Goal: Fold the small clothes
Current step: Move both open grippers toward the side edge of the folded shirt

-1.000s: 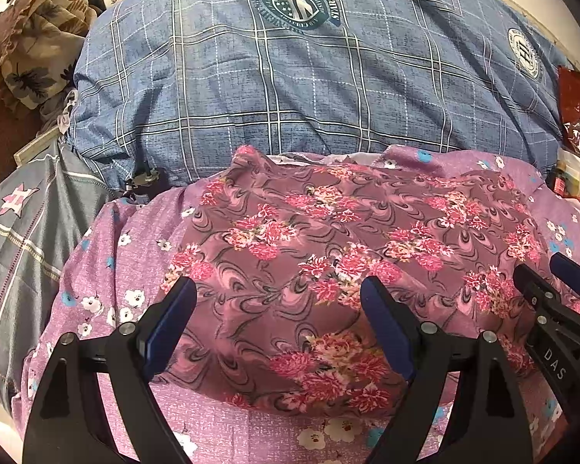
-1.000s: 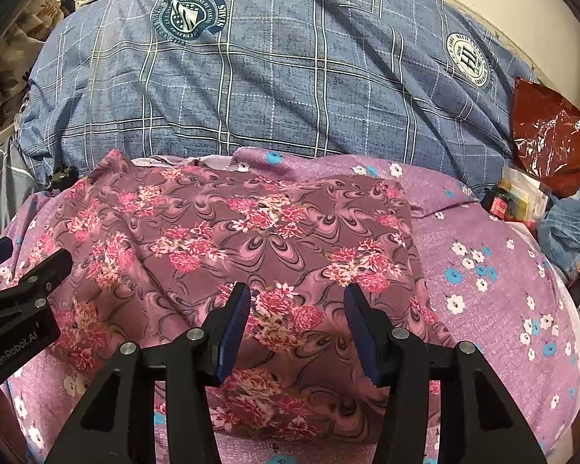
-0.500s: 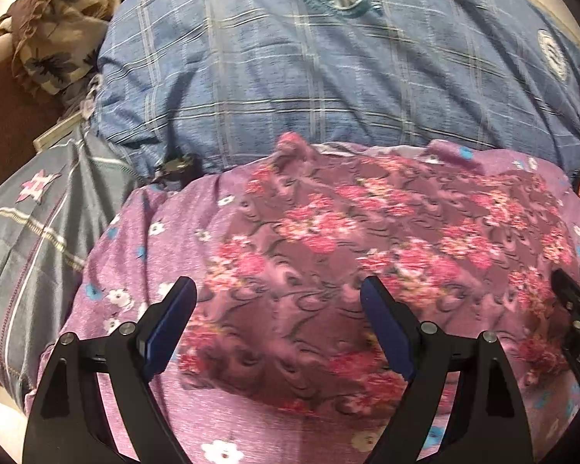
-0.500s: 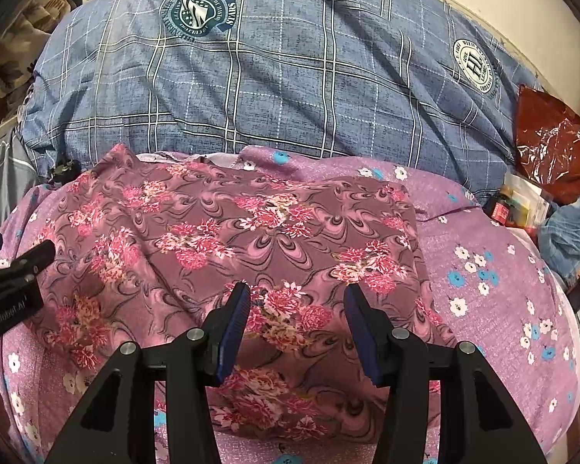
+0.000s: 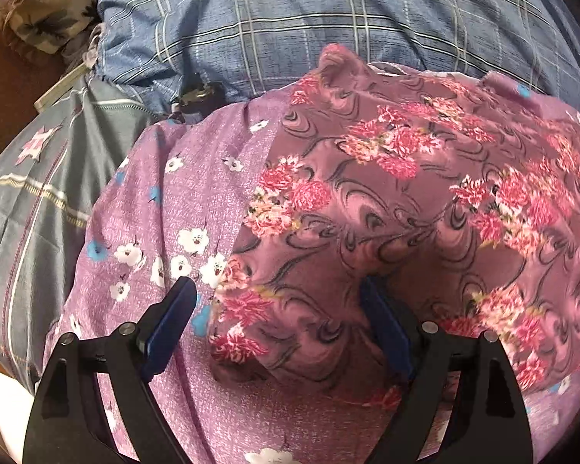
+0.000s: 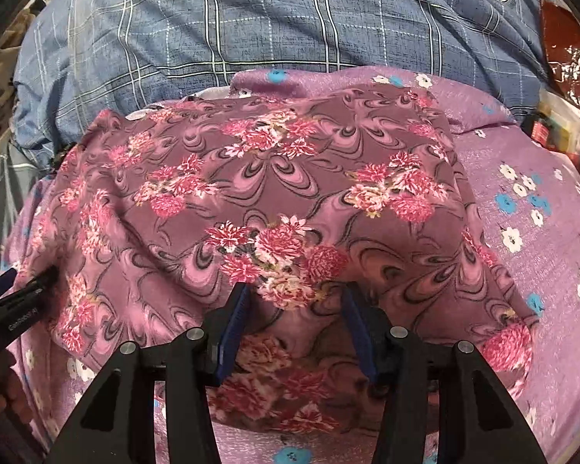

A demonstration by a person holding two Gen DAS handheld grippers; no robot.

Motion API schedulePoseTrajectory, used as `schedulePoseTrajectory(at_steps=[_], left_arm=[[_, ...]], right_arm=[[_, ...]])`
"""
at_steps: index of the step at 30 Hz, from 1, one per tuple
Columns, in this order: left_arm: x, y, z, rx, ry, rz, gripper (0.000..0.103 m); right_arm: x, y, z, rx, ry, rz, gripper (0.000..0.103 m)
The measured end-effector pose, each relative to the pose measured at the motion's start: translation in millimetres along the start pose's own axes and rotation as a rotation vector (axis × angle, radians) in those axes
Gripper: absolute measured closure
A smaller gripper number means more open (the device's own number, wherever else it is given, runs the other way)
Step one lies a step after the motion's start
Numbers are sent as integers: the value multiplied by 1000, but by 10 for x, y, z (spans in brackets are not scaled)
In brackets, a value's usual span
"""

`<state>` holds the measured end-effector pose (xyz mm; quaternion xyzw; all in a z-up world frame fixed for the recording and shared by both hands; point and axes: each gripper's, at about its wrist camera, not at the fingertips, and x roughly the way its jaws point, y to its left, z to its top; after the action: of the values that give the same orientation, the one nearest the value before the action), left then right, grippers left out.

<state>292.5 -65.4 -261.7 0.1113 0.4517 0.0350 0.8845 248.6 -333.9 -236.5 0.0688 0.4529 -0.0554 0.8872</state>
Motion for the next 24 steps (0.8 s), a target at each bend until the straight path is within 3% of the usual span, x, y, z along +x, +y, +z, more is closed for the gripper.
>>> schedulePoseTrajectory(at_steps=[4,10,16,24], left_arm=[[-10,33,-55,51,-12,3,10],[-172,202,-74,24,-62,-20,10],[-429,396,-11,-24,-185,19,10],[-513,481,63,-55,-225,-5,10]], right_arm=[[-28,-18,-72,-74,-16,7,53],[-219,-155,-124,-117,-86,38,51],[-387,-468,-104,8,-158,52,48],[-434,-436,6,89,-190,118,41]])
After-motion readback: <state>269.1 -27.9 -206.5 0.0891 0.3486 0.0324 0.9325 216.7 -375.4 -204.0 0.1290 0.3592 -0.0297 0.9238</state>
